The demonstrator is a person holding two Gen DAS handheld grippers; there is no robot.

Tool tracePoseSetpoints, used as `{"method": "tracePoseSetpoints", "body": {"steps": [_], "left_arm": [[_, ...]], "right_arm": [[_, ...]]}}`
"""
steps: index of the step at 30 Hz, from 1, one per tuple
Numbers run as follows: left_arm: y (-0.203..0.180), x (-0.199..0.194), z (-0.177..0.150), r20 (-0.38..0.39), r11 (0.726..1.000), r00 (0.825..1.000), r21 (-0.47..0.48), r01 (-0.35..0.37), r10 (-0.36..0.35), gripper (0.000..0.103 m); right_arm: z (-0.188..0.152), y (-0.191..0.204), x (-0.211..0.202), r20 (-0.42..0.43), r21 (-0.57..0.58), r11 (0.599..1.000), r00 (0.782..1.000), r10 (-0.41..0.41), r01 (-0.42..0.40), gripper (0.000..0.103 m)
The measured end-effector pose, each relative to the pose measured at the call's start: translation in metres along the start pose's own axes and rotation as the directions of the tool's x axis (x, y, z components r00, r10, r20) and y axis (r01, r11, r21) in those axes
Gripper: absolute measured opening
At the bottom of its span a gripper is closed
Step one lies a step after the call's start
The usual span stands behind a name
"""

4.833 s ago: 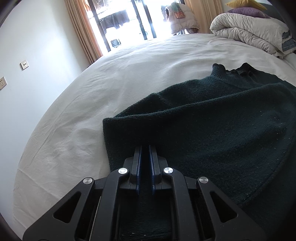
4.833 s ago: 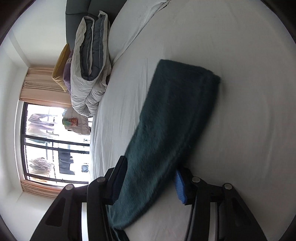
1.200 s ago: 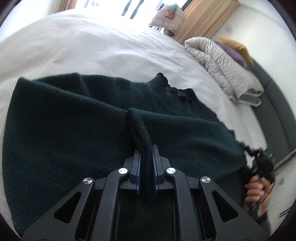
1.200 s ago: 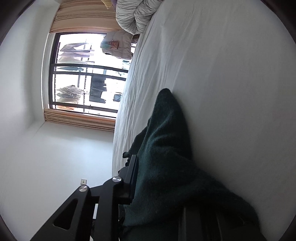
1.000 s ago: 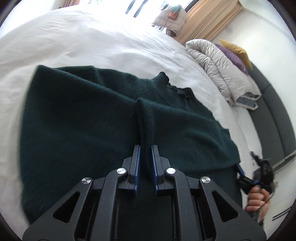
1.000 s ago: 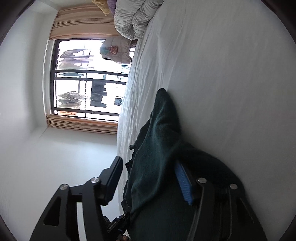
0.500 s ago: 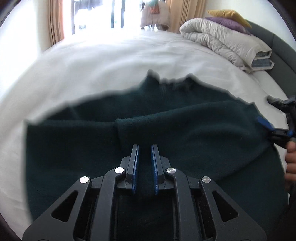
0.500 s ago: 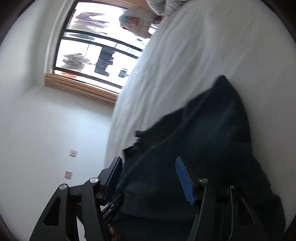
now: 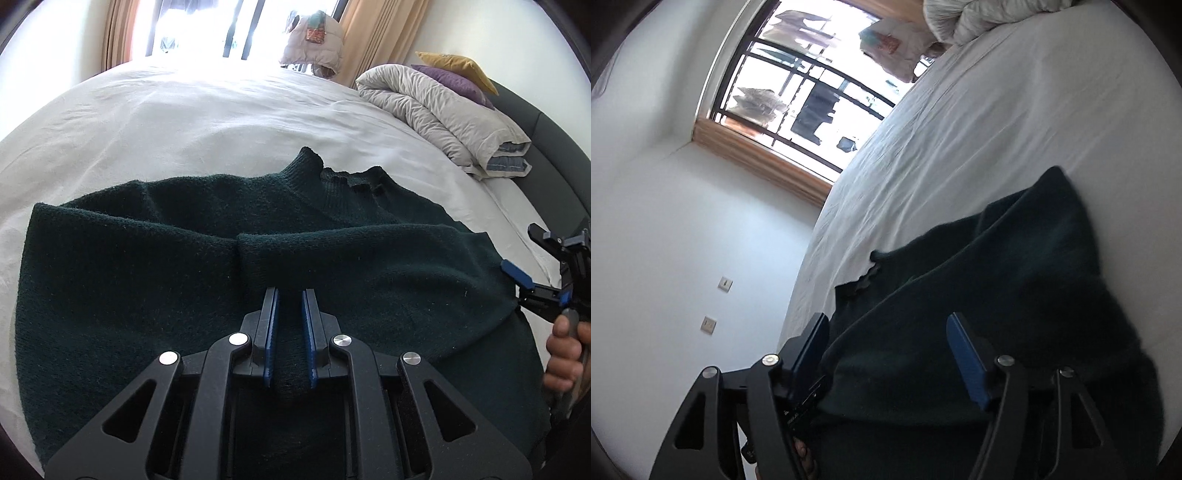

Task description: Fold small clothes

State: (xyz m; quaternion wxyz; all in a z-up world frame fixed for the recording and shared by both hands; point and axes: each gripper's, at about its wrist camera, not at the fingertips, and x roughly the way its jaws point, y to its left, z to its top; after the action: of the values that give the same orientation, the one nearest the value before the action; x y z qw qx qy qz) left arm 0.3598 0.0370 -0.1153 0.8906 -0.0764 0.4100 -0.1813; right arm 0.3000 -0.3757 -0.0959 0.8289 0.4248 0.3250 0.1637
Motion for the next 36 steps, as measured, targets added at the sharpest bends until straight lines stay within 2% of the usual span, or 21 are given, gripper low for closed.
{"method": "tracePoseSetpoints", "body": {"steps": [1,3,4,5,6,7,8,12,14,15,16,19,22,25,27,28,29,31,32,34,36], "left_arm": [[0.0,0.0,0.0,0.0,1.0,1.0,0.0,0.0,0.0,0.013],[0.0,-0.001,-0.001,0.004,1.0,1.0,0.005,-0.005,0.005,0.013],[0.0,-0.002,-0.002,0.006,1.0,1.0,0.01,-0.01,0.01,0.013],[0.0,-0.002,-0.002,0.008,1.0,1.0,0.012,-0.013,0.012,0.013],[0.0,-0.003,-0.003,0.01,1.0,1.0,0.014,-0.013,0.013,0.013],[0.0,-0.003,-0.003,0.011,1.0,1.0,0.015,-0.013,0.013,0.013],[0.001,-0.004,-0.003,0.012,1.0,1.0,0.01,-0.006,0.006,0.013],[0.02,-0.014,-0.004,0.019,0.994,0.997,-0.078,0.081,-0.08,0.013],[0.03,-0.025,-0.009,0.019,0.986,0.994,-0.123,0.112,-0.11,0.013],[0.038,-0.033,-0.015,0.011,0.985,0.996,-0.147,0.091,-0.09,0.014],[0.046,-0.04,-0.021,0.017,0.978,0.993,-0.171,0.118,-0.117,0.014],[0.064,-0.062,-0.037,0.041,0.962,0.991,-0.239,0.134,-0.128,0.014],[0.07,-0.085,-0.052,0.039,0.961,0.993,-0.253,0.115,-0.109,0.014],[0.054,-0.122,-0.072,0.029,0.987,0.999,-0.157,-0.027,0.032,0.016],[0.037,-0.151,-0.091,0.054,0.993,0.994,-0.08,-0.089,0.094,0.016],[0.029,-0.169,-0.101,0.084,0.995,0.992,-0.04,-0.096,0.1,0.016],[0.02,-0.188,-0.114,0.119,0.994,0.987,0.004,-0.112,0.111,0.022],[0.001,-0.227,-0.14,0.201,0.985,0.971,0.09,-0.15,0.129,0.063],[-0.008,-0.248,-0.155,0.263,0.977,0.956,0.13,-0.172,0.133,0.092],[-0.027,-0.286,-0.185,0.38,0.949,0.916,0.22,-0.227,0.131,0.098],[-0.046,-0.309,-0.214,0.396,0.908,0.911,0.33,-0.258,0.115,0.099]], "right_arm": [[-0.005,-0.01,0.011,-0.033,0.011,0.999,0.999,-0.04,0.04,0.069],[-0.008,-0.033,0.012,-0.008,0.014,0.997,0.997,-0.076,0.076,0.036],[-0.005,-0.045,0.01,0.003,0.053,0.996,0.998,-0.065,0.065,0.007],[-0.004,-0.066,0.001,0.03,0.175,0.984,0.999,0.012,-0.017,0.0],[-0.003,-0.075,-0.007,0.06,0.226,0.971,0.996,0.071,-0.083,0.0],[-0.004,-0.077,-0.015,0.081,0.234,0.969,0.995,0.065,-0.082,0.001],[-0.004,-0.073,-0.026,0.094,0.208,0.978,0.996,-0.003,-0.016,0.012],[-0.026,-0.057,-0.065,0.108,0.144,0.988,0.992,-0.065,0.049,0.039],[-0.039,-0.044,-0.09,0.132,0.122,0.99,0.988,-0.082,0.066,0.063],[-0.05,-0.036,-0.106,0.154,0.113,0.991,0.984,-0.084,0.067,0.068],[-0.059,-0.029,-0.12,0.174,0.103,0.992,0.981,-0.087,0.07,0.078],[-0.09,-0.008,-0.158,0.199,0.049,0.991,0.972,-0.128,0.121,0.083],[-0.12,0.013,-0.198,0.22,-0.079,0.968,0.951,-0.218,0.24,0.083],[-0.155,0.058,-0.23,0.302,-0.245,0.891,0.903,-0.305,0.383,0.084],[-0.172,0.082,-0.251,0.388,-0.315,0.837,0.865,-0.317,0.447,0.091],[-0.184,0.095,-0.262,0.433,-0.342,0.813,0.847,-0.31,0.472,0.1],[-0.194,0.108,-0.271,0.482,-0.37,0.784,0.824,-0.296,0.498,0.103],[-0.212,0.133,-0.286,0.57,-0.425,0.717,0.779,-0.262,0.552,0.103],[-0.215,0.142,-0.29,0.591,-0.447,0.691,0.767,-0.249,0.568,0.103],[-0.221,0.157,-0.299,0.593,-0.486,0.651,0.767,-0.243,0.583,0.103],[-0.226,0.166,-0.297,0.588,-0.505,0.631,0.77,-0.248,0.589,0.103]]}}
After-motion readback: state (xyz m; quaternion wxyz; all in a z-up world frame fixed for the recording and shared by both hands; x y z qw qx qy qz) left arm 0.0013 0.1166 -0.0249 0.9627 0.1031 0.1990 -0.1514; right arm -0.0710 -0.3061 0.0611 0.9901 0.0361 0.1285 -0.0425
